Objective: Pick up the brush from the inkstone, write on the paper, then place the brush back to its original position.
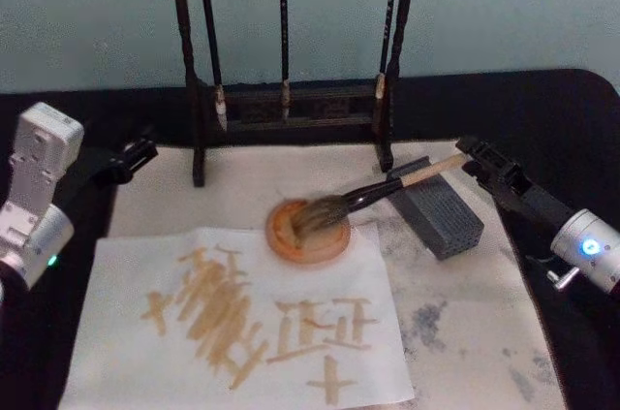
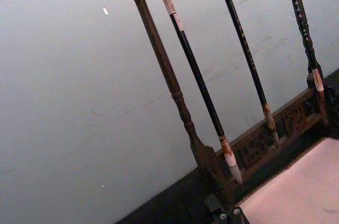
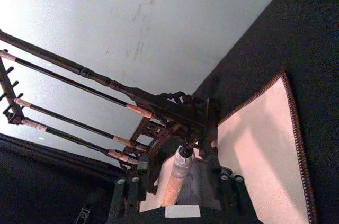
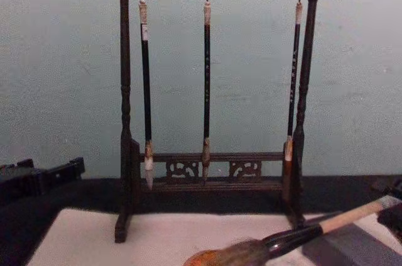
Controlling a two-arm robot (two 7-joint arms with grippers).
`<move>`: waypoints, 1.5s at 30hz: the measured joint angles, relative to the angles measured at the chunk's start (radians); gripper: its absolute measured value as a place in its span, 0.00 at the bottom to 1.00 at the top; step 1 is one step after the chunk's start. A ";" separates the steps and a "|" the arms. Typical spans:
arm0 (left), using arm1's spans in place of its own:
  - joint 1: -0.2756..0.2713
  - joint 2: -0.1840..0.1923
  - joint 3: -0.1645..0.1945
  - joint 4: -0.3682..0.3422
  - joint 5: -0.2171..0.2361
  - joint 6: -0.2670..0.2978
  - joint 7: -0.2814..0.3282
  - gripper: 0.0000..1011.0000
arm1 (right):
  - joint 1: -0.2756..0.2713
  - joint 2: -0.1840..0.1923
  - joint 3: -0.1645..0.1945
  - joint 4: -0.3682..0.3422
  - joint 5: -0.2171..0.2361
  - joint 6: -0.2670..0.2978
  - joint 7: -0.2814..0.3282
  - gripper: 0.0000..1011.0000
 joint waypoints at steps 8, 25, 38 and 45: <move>0.000 0.000 0.000 0.000 0.000 0.000 0.000 0.99 | -0.001 0.000 0.001 -0.001 -0.001 0.000 -0.001 0.35; 0.000 0.000 0.000 0.000 0.000 0.000 0.000 0.99 | -0.001 0.000 0.001 -0.001 -0.001 0.000 -0.001 0.18; 0.000 0.000 0.000 0.000 0.000 0.000 0.000 0.99 | -0.001 0.000 0.001 -0.001 -0.001 0.000 -0.001 0.18; 0.000 0.000 0.000 0.000 0.000 0.000 0.000 0.99 | -0.001 0.000 0.001 -0.001 -0.001 0.000 -0.001 0.18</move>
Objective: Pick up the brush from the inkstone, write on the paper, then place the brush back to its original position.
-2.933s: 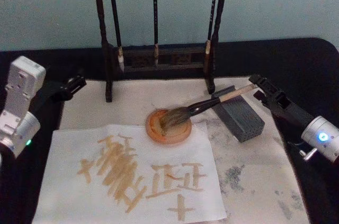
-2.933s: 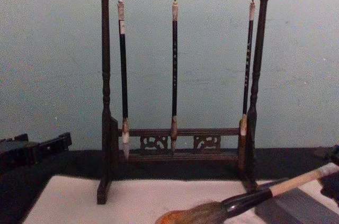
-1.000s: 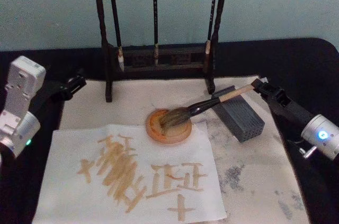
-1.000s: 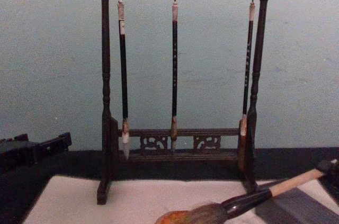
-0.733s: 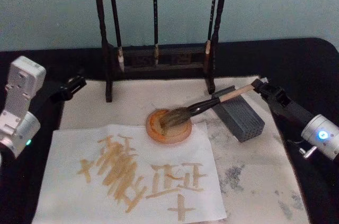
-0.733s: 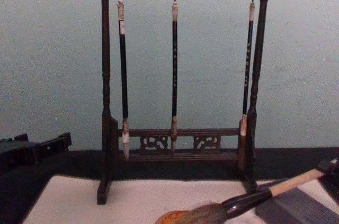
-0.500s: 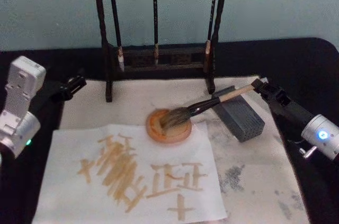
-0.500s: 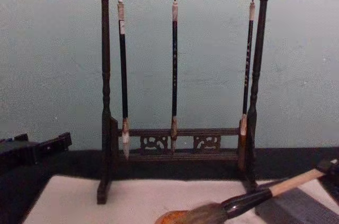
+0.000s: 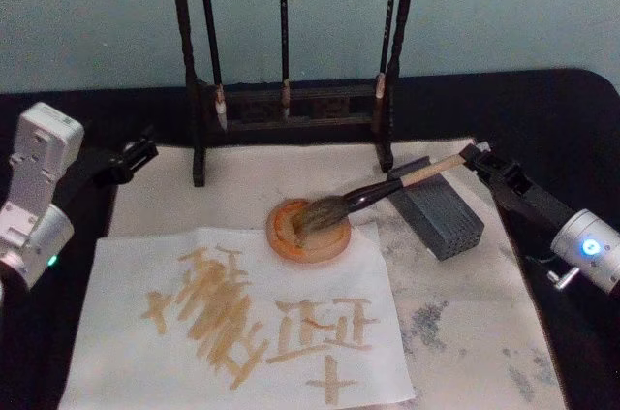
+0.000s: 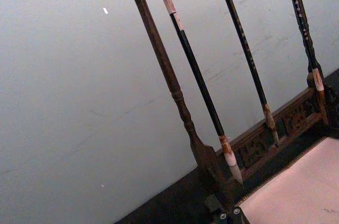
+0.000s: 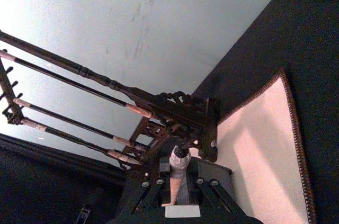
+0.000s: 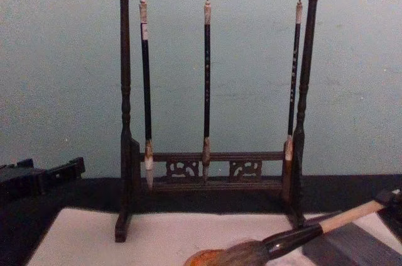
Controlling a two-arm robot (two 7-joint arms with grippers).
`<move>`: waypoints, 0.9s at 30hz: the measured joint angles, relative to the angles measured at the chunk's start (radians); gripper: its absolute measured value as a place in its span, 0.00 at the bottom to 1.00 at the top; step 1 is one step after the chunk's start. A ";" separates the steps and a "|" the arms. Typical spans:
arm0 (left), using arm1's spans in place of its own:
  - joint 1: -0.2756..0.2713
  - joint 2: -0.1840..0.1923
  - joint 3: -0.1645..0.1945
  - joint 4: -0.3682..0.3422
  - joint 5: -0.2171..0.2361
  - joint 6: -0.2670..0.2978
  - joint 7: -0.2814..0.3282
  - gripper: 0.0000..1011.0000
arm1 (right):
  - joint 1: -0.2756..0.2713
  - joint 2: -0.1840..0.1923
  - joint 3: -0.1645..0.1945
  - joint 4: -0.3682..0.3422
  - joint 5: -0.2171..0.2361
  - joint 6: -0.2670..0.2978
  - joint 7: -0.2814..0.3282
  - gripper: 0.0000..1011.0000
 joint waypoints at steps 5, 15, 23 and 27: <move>0.000 0.000 0.000 0.000 0.000 0.000 0.000 0.99 | 0.000 0.000 0.000 0.000 0.000 0.000 0.000 0.18; 0.000 0.000 0.000 0.000 0.000 0.000 0.000 0.99 | -0.013 0.013 -0.005 -0.021 0.031 -0.008 -0.003 0.17; 0.000 0.000 0.000 0.000 0.000 0.000 0.000 0.99 | -0.053 0.061 -0.024 -0.146 0.011 -0.069 -0.013 0.17; 0.000 0.000 0.000 0.000 0.000 0.000 0.000 0.99 | -0.071 0.082 -0.027 -0.205 0.009 -0.088 -0.015 0.17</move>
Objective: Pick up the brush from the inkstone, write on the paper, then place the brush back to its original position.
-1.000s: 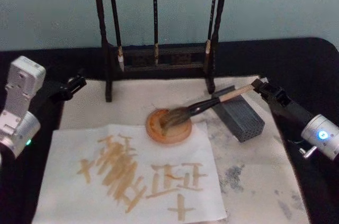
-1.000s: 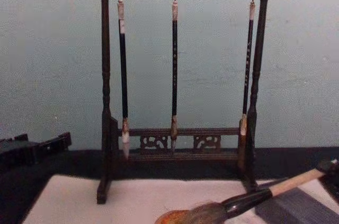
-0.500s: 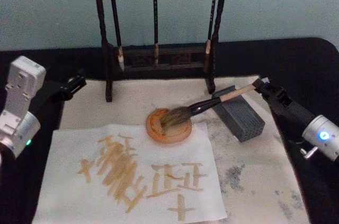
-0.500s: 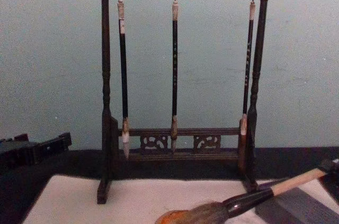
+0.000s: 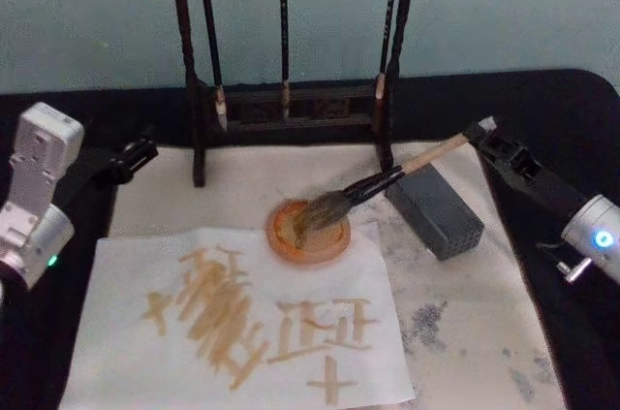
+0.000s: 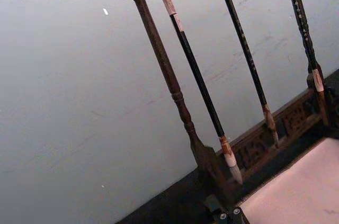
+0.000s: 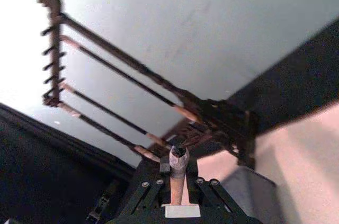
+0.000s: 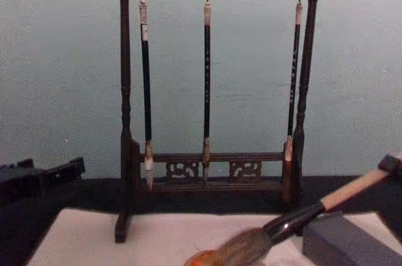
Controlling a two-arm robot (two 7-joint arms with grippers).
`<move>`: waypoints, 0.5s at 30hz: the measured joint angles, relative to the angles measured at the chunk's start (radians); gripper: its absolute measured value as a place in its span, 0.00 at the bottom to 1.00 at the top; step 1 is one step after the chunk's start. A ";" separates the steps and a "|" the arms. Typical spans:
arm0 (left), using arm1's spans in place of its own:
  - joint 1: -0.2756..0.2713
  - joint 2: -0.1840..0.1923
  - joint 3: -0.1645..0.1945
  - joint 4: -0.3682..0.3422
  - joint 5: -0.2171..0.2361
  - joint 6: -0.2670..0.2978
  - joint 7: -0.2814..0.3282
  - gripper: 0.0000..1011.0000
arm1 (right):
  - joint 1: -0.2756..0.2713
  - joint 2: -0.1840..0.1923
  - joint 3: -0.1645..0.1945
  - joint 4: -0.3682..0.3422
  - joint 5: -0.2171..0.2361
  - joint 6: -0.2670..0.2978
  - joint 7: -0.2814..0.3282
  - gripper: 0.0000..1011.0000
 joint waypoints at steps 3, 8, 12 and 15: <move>0.000 0.000 0.000 0.000 0.000 0.000 0.000 0.99 | -0.015 0.018 -0.005 -0.052 -0.008 -0.021 -0.005 0.17; 0.000 0.000 0.000 0.000 0.000 0.000 0.000 0.99 | -0.029 0.043 -0.018 -0.118 -0.026 -0.042 -0.017 0.17; 0.000 0.000 0.000 0.000 0.000 0.000 0.000 0.99 | -0.037 0.068 -0.036 -0.183 -0.045 -0.057 -0.034 0.17; 0.000 0.000 0.000 0.000 0.000 0.000 0.000 0.99 | -0.044 0.088 -0.045 -0.231 -0.062 -0.069 -0.047 0.17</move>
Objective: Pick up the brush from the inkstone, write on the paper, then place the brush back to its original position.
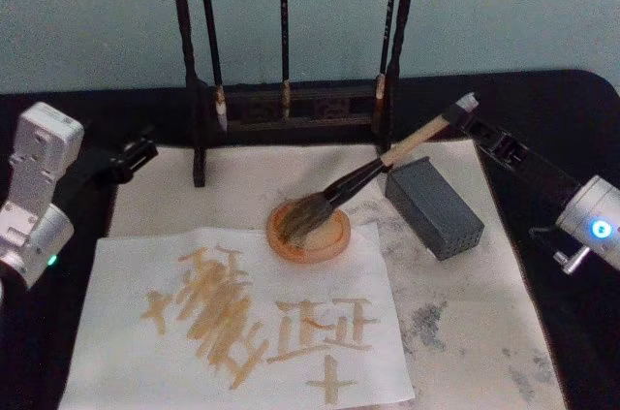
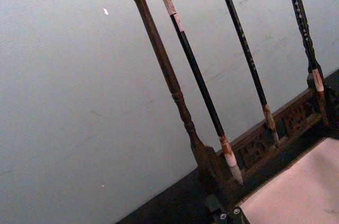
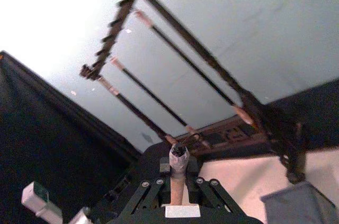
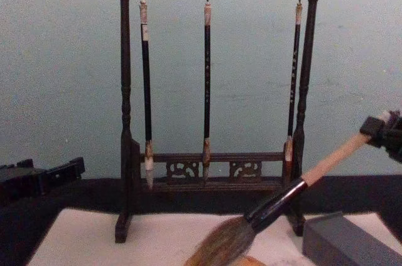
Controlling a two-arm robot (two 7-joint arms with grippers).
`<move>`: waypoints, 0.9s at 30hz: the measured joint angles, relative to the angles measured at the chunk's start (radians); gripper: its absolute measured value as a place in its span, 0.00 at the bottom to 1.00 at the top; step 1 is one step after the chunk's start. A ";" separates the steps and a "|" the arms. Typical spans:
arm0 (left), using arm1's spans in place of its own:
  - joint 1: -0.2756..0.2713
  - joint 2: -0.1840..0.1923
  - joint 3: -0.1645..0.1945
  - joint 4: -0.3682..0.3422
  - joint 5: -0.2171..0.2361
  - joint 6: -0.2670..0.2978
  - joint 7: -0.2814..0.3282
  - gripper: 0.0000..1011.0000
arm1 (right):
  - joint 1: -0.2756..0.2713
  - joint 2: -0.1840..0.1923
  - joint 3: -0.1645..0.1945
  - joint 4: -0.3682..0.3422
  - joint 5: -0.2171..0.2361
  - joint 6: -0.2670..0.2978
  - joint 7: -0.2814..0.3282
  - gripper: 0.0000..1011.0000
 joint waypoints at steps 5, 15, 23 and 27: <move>0.000 0.000 0.000 0.000 0.000 0.000 0.000 0.99 | -0.008 0.035 -0.016 -0.073 -0.034 -0.018 -0.024 0.17; 0.000 0.000 0.000 0.000 0.000 0.000 0.000 0.99 | -0.007 0.100 -0.083 -0.201 -0.144 -0.051 -0.078 0.17; 0.000 0.000 0.000 0.000 0.000 0.000 0.000 0.99 | -0.013 0.126 -0.131 -0.282 -0.263 -0.073 -0.095 0.17; 0.000 0.000 0.000 0.000 0.000 0.000 0.000 0.99 | -0.016 0.126 -0.148 -0.309 -0.291 -0.066 -0.090 0.17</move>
